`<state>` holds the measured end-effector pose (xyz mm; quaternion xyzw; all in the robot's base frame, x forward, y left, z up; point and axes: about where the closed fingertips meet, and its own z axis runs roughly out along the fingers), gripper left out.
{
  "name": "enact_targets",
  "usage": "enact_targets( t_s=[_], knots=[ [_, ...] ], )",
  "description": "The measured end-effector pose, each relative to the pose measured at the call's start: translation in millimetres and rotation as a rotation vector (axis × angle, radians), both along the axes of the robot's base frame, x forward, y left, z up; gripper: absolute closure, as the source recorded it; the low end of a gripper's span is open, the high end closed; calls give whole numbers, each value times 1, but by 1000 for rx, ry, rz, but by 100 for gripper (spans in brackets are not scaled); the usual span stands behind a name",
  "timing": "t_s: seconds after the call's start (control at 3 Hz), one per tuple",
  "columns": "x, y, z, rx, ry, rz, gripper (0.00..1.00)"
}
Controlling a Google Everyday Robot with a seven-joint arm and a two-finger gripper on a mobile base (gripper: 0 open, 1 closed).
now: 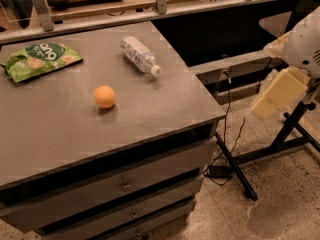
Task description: Move blue plastic bottle near green rice chip bag
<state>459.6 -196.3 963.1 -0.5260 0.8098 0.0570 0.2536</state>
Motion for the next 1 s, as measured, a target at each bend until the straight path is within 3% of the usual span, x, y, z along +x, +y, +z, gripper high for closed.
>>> enact_targets(
  t_s=[0.33,0.67,1.0],
  knots=[
    [9,35,-9,241,-10,-112,0],
    [18,59,-19,391,-47,-181,0],
    [34,72,-24,481,-118,-238,0]
  ],
)
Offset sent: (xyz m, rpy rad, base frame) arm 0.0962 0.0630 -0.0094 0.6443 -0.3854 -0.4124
